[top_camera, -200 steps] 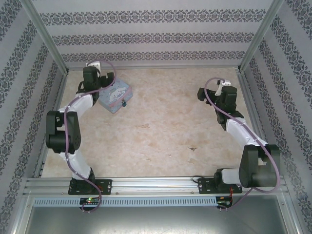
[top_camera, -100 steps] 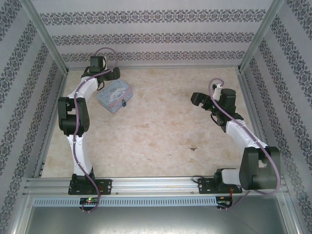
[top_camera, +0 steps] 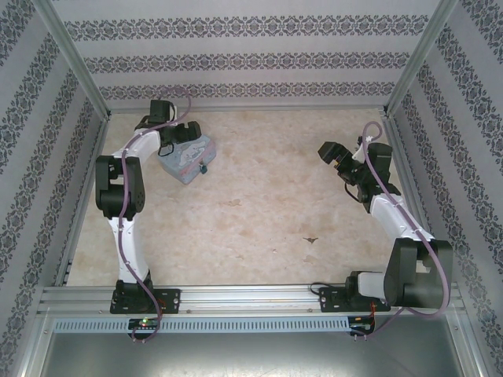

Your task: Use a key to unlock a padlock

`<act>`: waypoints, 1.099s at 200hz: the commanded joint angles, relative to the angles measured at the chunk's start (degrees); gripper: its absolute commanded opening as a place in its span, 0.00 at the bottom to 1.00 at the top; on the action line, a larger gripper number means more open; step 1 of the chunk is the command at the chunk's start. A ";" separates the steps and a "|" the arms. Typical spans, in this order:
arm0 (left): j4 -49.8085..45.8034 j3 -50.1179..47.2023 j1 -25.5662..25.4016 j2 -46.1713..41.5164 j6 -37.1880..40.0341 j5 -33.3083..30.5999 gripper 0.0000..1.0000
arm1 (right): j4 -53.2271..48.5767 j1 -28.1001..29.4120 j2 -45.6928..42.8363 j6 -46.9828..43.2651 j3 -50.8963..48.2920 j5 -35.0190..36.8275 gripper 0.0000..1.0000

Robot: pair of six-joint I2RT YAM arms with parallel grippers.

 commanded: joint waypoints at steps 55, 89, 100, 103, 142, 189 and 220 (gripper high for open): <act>5.72 -6.91 -11.66 -4.98 -6.87 9.29 1.00 | 4.98 -0.04 -1.22 5.95 -5.73 -5.61 0.98; 10.81 -8.75 -19.54 -5.18 -9.91 10.56 1.00 | 3.18 1.07 -4.21 5.59 -8.57 -4.18 0.98; 11.44 -8.00 -21.91 -5.02 -10.31 10.91 1.00 | 1.60 1.58 -5.01 5.03 -9.03 -3.06 0.98; 11.32 -7.64 -22.40 -5.04 -10.31 10.74 1.00 | 1.32 1.70 -5.14 4.87 -9.08 -2.98 0.98; 12.70 -9.30 -24.03 -11.27 -12.61 3.51 1.00 | -1.03 1.80 -4.72 3.71 -7.55 -2.45 0.98; 15.62 -22.53 -24.01 -26.09 -14.82 -2.03 1.00 | -4.65 2.31 3.80 1.63 1.35 -3.30 0.98; 15.40 -31.79 -24.16 -33.17 -18.71 -1.33 1.00 | -4.89 3.55 12.04 1.60 8.08 -3.93 0.97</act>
